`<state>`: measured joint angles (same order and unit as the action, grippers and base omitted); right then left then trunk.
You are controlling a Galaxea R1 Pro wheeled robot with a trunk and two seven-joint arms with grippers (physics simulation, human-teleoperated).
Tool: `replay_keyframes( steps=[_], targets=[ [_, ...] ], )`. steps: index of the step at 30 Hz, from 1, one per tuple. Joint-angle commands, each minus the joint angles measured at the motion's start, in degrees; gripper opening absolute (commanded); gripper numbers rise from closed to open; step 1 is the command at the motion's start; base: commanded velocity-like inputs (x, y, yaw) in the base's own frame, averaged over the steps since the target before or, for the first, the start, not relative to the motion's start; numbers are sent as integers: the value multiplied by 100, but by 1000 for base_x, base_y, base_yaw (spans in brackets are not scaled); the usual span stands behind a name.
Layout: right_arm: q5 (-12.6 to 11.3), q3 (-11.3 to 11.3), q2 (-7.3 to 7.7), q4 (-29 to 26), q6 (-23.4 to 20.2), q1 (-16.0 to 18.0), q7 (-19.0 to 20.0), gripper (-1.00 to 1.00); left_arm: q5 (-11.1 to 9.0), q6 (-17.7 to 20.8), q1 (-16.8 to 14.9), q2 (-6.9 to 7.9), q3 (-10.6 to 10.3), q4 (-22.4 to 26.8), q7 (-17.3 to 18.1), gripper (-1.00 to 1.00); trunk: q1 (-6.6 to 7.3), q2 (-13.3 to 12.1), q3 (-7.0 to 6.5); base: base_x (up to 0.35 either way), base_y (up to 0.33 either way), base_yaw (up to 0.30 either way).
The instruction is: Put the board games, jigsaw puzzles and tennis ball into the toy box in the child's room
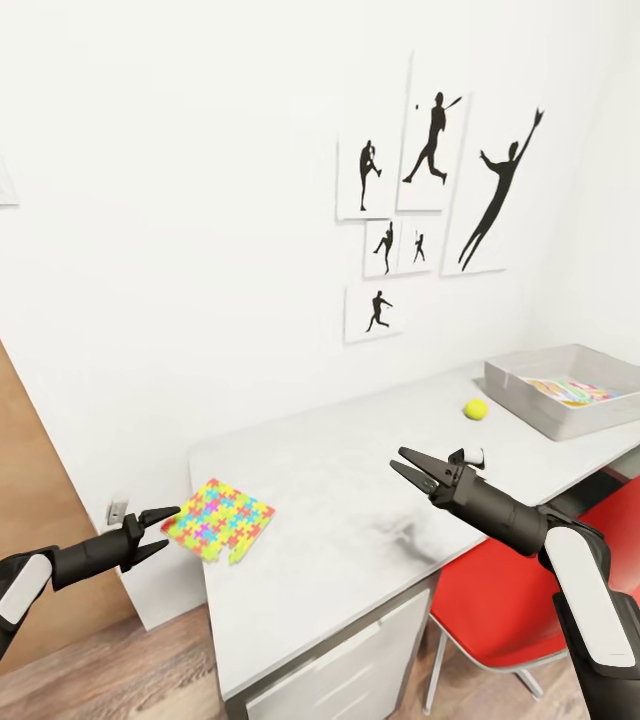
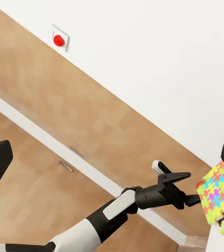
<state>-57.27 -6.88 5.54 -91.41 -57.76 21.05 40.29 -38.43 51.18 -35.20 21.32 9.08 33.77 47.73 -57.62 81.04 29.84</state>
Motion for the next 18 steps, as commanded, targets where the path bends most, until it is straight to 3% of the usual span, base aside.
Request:
replay_keyframes(
  steps=[1,18],
  targets=[
    [16,-6,-1,0,-26,5,27,100,9,24,-4,-3,11,-2,17,100,-1,3,6,151,38,0],
    [18,-6,-1,0,-25,5,27,100,9,18,-4,-5,6,-2,17,100,-1,3,6,17,4,0]
  ],
)
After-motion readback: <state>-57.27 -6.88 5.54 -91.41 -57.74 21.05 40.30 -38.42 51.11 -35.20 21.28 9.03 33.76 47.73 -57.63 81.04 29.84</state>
